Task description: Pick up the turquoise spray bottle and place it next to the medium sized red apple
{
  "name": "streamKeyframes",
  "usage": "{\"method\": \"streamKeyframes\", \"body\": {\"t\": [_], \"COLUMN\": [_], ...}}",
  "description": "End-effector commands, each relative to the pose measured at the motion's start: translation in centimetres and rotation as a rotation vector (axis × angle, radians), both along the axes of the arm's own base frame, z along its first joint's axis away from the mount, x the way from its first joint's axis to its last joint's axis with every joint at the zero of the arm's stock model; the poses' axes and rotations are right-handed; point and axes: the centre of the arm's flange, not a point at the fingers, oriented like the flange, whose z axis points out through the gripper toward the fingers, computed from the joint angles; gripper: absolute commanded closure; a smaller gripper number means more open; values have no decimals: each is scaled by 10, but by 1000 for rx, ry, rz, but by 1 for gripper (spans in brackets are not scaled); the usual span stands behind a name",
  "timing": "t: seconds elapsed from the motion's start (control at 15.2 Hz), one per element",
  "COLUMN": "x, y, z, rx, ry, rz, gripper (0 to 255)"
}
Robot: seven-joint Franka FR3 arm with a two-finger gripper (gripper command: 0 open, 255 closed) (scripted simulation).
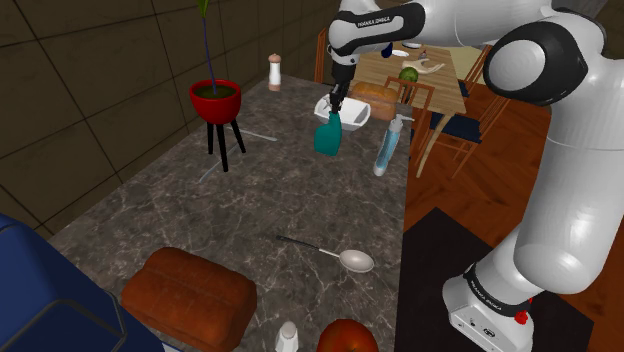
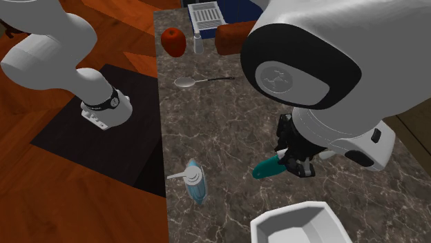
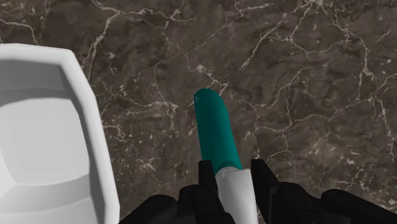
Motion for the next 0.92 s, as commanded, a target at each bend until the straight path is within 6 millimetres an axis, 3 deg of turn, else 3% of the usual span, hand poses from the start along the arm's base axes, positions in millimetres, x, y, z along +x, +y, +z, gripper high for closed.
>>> {"method": "streamKeyframes", "body": {"t": [0.0, 0.86], "x": [0, 0], "y": [0, 0], "z": [0, 63], "rx": [0, 0], "ry": [0, 0], "rz": [0, 0], "gripper": [255, 255]}}
